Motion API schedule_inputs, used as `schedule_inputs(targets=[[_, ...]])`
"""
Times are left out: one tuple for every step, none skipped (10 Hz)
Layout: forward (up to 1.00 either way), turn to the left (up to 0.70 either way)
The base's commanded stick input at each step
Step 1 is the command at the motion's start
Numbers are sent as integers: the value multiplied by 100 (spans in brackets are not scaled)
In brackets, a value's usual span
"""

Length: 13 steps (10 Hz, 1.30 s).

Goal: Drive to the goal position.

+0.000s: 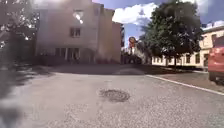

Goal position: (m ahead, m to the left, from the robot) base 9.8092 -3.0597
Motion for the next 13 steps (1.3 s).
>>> schedule_inputs(targets=[[85,0],[85,0],[85,0],[85,0],[85,0],[85,0],[85,0],[85,0],[85,0],[85,0],[85,0],[85,0],[85,0]])
